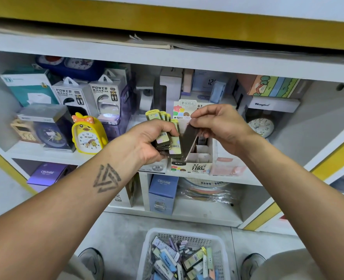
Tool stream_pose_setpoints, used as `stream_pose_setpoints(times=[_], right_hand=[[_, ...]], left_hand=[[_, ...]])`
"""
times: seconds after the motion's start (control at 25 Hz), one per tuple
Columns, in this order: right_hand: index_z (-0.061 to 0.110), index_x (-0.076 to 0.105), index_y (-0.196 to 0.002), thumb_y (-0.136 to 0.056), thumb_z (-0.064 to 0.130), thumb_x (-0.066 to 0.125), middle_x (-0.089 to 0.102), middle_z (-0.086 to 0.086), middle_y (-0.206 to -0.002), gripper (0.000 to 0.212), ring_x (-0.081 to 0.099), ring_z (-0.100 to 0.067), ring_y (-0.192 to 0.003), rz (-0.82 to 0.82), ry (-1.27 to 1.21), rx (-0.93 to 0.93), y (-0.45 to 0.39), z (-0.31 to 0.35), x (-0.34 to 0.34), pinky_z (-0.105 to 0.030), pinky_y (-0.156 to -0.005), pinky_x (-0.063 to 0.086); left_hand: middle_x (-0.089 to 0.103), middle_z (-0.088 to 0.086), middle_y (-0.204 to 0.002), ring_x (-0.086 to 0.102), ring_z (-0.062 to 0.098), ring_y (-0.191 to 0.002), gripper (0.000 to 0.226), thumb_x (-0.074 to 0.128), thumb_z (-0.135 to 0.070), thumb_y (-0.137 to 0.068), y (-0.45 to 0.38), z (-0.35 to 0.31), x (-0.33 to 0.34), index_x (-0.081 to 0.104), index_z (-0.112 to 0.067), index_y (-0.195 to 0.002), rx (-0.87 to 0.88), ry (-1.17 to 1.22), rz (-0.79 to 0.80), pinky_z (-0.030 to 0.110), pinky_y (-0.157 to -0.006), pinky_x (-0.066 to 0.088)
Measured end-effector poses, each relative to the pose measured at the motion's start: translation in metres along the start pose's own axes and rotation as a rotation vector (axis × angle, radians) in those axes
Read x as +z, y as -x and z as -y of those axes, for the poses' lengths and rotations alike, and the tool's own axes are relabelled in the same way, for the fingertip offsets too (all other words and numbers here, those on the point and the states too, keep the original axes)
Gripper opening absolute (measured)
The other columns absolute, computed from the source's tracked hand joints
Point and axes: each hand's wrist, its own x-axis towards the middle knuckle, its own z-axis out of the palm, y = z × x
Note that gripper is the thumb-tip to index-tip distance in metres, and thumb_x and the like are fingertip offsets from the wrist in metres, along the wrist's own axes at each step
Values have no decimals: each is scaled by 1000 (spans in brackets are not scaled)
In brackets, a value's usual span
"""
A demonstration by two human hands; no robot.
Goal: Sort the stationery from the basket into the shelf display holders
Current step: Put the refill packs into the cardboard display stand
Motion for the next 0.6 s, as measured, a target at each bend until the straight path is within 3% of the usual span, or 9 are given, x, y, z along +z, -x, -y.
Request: stream_pose_setpoints(times=[0.12,0.24,0.36,0.52,0.6], right_hand=[[-2,72,-84,-83,-12,65,69,-18,-74,13,55,-13,-45,-56,110,-67,-2,2,-7,-22,-42,42],[-1,73,-81,-84,-3,73,71,-21,-76,4,62,-24,-57,-67,248,-104,-2,2,-19,-32,-55,56],[7,76,-84,-77,16,86,75,-18,-82,16,71,-32,-74,-66,374,-112,-1,0,-25,-40,-76,60],[13,75,-98,-78,24,86,70,3,-75,24,66,-10,-70,-73,677,-172,-4,-3,-26,-17,-65,49],[15,73,-99,-82,27,83,67,7,-75,23,63,-4,-67,-90,827,-298,-2,-5,-22,-15,-63,48]], left_hand=[[65,22,-94,70,31,-78,22,45,10,-84,0,-2,-3,59,5,-101,0,-13,-60,43,-64,61],[67,21,-73,70,29,-64,10,50,9,-85,1,-7,-6,59,5,-83,3,1,-91,39,-55,60],[64,16,-64,65,25,-54,13,56,8,-83,3,-9,-7,59,-3,-76,2,27,-75,34,-51,58],[66,16,-71,66,24,-59,8,62,2,-81,3,-6,-4,61,-6,-80,-26,20,-29,35,-55,59],[68,16,-75,67,24,-60,6,65,-1,-81,3,-6,-3,63,-6,-83,-29,22,-16,36,-56,59]])
